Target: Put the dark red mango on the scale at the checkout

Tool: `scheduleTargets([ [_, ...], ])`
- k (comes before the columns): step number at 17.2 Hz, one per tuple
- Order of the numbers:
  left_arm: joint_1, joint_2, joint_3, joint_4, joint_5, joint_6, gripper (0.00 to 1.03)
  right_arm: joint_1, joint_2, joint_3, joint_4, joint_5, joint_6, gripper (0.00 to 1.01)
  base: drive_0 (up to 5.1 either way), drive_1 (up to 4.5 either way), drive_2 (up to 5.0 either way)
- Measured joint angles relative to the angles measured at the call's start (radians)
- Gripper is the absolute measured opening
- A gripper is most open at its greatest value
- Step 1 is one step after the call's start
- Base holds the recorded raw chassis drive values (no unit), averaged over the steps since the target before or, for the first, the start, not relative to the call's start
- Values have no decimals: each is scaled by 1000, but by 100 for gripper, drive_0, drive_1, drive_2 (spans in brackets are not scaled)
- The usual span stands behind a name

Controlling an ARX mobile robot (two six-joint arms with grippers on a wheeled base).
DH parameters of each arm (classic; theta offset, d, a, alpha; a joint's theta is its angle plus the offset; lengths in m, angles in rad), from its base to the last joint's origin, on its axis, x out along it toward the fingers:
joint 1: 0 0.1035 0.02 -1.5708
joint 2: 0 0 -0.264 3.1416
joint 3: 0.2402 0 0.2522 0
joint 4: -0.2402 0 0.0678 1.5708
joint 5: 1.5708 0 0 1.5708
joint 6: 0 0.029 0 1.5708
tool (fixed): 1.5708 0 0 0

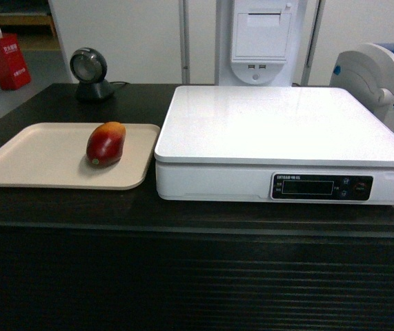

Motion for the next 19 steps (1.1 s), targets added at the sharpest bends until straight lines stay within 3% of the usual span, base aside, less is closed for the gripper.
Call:
scheduleTargets([
  [1,-17,8,7,-33,-43,-1,98,0,0,0,0,0,0,98,0,0,0],
  [2,-80,55,35,-102,-184,-6,98,0,0,0,0,1,0,98,0,0,0],
  [3,-166,156,65,-90,-339,-5,98,0,0,0,0,0,0,98,0,0,0],
  [4,-208,211,82,-51,-419,12,98,0,0,0,0,-1,0,98,0,0,0],
  [6,-202,273,104,15,-511,19,98,-1,0,0,0,1,0,98,0,0,0],
  [7,-178,315,117,81,-499,24,98,0,0,0,0,0,0,98,0,0,0],
  [9,-114,473,142,245,-391,48,98,0,0,0,1,0,0,98,0,0,0],
  [11,-16,771,190,488,-220,70,98,0,0,0,0,0,0,98,0,0,0],
  [13,35,1053,307,655,-82,70,98,0,0,0,0,0,0,98,0,0,0],
  [15,27,1366,496,676,31,66,98,0,0,0,0,0,0,98,0,0,0],
  [18,2,1676,740,583,74,58,98,0,0,0,0,0,0,98,0,0,0],
  [19,-6,1785,864,507,114,25,98,0,0,0,0,0,0,98,0,0,0],
])
